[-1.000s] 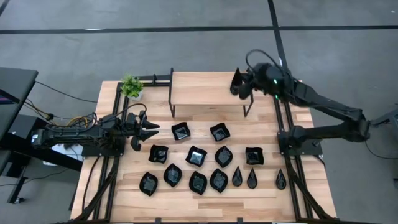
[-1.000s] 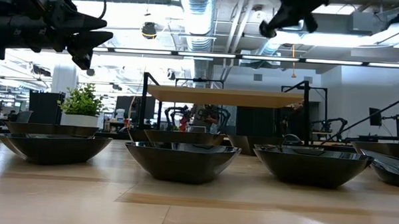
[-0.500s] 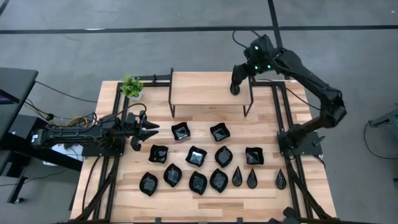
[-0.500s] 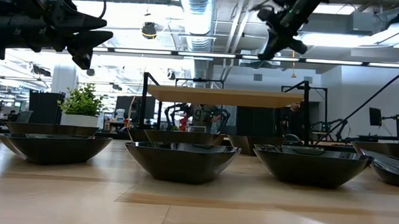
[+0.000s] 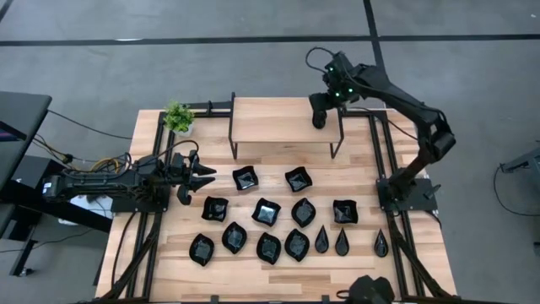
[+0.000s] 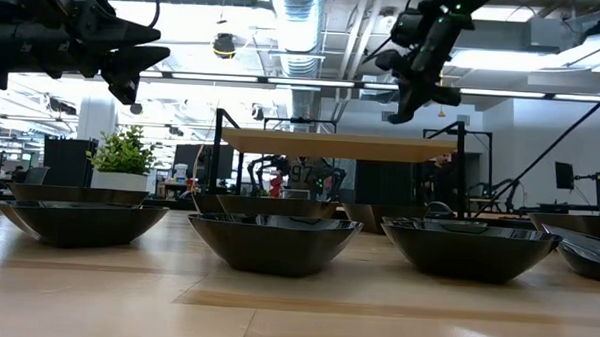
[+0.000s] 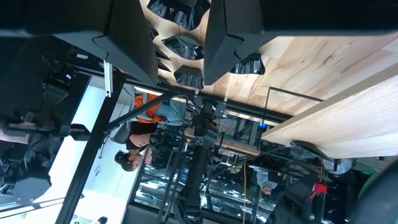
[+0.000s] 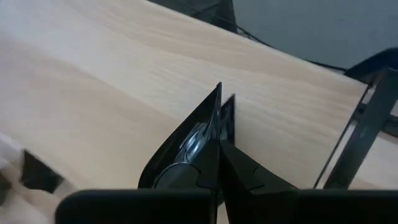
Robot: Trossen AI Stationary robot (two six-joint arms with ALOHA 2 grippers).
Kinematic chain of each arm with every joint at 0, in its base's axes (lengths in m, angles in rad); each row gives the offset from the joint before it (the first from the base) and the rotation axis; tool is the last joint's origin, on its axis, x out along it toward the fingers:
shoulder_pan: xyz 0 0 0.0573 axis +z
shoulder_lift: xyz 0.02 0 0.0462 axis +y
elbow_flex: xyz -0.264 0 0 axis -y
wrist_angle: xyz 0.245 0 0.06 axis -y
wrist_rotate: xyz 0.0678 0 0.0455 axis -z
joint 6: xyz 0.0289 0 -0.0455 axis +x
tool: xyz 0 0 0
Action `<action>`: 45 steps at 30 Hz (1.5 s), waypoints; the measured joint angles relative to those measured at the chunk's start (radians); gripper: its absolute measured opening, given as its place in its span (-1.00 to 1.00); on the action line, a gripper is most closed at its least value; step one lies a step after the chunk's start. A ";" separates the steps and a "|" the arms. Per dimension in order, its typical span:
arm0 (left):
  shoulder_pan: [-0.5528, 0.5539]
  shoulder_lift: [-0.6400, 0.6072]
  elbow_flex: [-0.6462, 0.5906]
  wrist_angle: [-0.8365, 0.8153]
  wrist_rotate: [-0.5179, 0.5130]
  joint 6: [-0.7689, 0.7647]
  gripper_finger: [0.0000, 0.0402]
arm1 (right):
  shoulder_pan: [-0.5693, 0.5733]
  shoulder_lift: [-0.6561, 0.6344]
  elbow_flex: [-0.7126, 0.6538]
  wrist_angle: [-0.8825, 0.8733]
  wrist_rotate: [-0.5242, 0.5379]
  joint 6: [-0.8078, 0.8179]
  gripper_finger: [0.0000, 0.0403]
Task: Pick & Place Mini shaped plates
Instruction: Stack the drop shaped plate on top of the other drop shaped plate on the shelf
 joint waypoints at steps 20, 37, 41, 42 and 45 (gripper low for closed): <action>0.000 0.000 0.000 0.000 0.000 0.002 -0.34 | 0.024 0.014 -0.038 0.010 0.072 0.004 -1.00; 0.000 0.000 0.000 0.011 0.000 0.002 -0.34 | 0.023 0.014 -0.038 0.038 0.105 -0.003 -1.00; 0.000 0.000 0.000 0.011 0.000 0.002 -0.34 | 0.023 0.014 -0.038 0.038 0.106 -0.003 -1.00; 0.000 0.000 0.000 0.012 0.000 0.002 -0.34 | 0.024 0.014 -0.038 0.038 0.107 0.001 -1.00; 0.000 0.000 0.000 0.016 0.000 0.002 -0.34 | 0.034 0.014 -0.038 0.038 0.140 0.005 -1.00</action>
